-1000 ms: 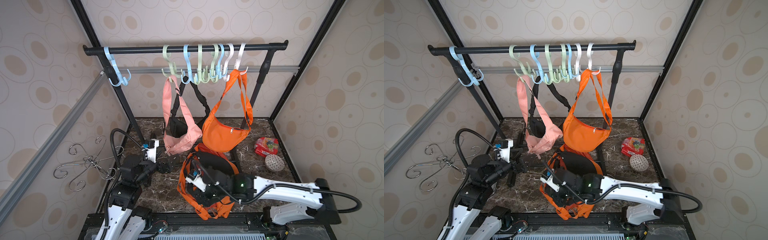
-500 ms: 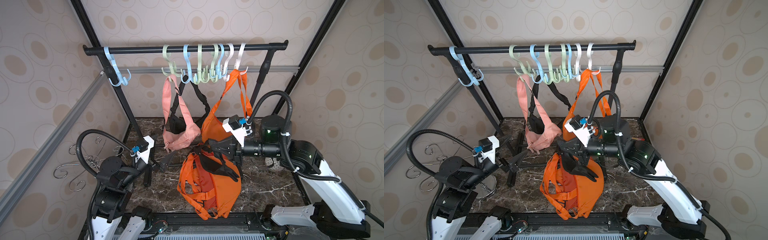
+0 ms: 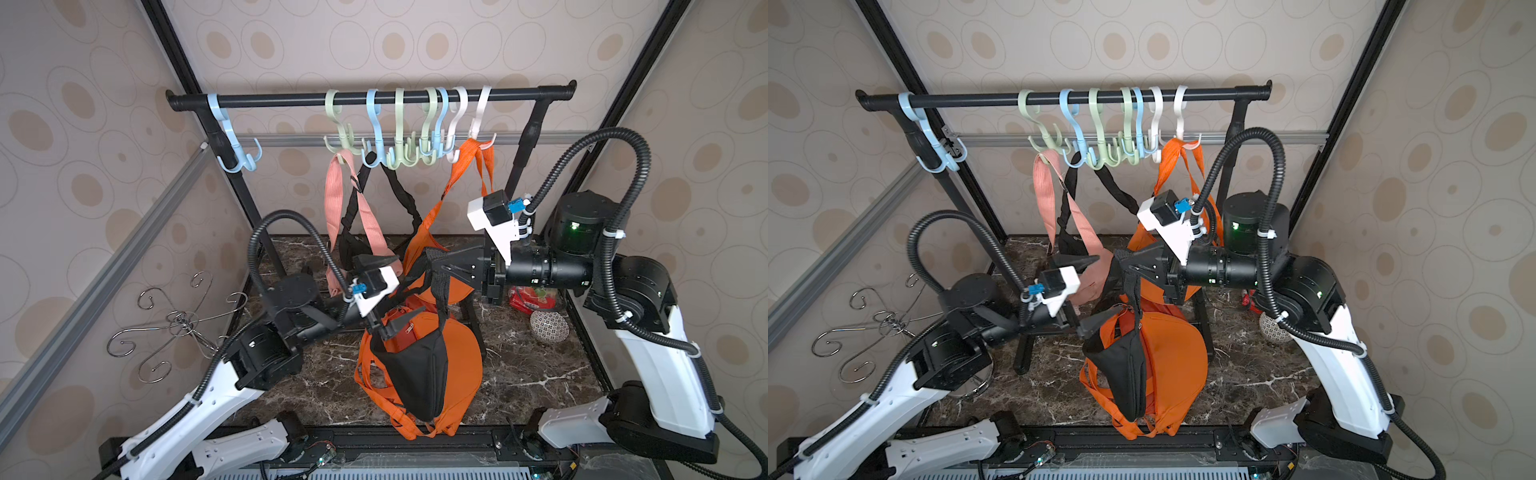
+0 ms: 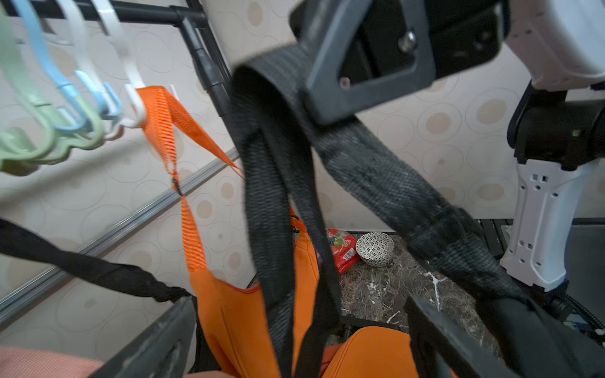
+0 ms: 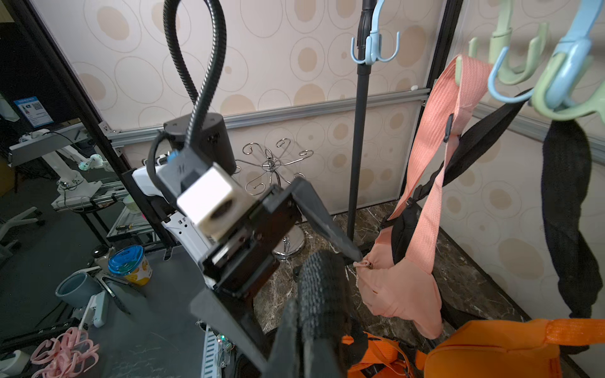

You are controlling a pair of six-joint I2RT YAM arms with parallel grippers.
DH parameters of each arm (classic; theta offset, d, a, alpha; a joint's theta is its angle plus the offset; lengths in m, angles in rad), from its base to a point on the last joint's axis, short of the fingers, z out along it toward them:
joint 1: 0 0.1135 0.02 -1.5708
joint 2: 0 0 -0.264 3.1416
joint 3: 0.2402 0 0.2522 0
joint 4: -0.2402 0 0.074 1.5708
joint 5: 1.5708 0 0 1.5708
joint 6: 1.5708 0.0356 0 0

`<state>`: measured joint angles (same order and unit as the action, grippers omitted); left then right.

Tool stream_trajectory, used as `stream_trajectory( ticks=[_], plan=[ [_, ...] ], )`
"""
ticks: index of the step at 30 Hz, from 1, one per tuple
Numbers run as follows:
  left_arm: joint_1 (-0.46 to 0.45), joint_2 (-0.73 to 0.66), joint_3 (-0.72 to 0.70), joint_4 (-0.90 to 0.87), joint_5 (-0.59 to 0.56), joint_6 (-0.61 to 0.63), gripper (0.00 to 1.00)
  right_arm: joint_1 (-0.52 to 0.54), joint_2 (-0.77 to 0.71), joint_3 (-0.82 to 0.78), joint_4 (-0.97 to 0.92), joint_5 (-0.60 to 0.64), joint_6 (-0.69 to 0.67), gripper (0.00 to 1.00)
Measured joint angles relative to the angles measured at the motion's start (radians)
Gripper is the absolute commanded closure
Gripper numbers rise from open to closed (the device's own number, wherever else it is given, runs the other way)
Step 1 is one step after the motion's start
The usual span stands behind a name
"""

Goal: Hang the bag on a hook
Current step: Pick up the bag from the bag.

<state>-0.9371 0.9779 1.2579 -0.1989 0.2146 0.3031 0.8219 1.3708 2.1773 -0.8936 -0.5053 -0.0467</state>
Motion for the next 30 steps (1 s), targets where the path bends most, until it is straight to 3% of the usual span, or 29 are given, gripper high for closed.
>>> stream_trajectory(
  ticks=[7,17,19,22,23,30],
  plan=[
    [-0.018,0.060,-0.012,0.043,-0.082,0.029,0.10,-0.021,-0.003,0.039,-0.012,-0.049,-0.005,1.00],
    [-0.019,0.183,-0.011,0.216,-0.092,0.016,0.23,-0.032,-0.071,0.014,-0.016,-0.063,-0.034,1.00],
    [-0.019,0.210,-0.012,0.229,-0.094,0.009,0.39,-0.035,-0.105,-0.011,-0.007,-0.046,-0.043,1.00],
    [-0.019,0.223,-0.018,0.244,-0.110,0.003,0.72,-0.042,-0.167,-0.080,0.013,0.003,-0.058,1.00],
    [-0.019,0.218,-0.022,0.246,-0.123,0.003,0.79,-0.045,-0.188,-0.107,0.023,0.031,-0.065,1.00],
    [-0.019,0.126,-0.036,0.254,-0.216,0.015,0.97,-0.084,-0.274,-0.278,0.124,0.238,-0.089,1.00]
  ],
)
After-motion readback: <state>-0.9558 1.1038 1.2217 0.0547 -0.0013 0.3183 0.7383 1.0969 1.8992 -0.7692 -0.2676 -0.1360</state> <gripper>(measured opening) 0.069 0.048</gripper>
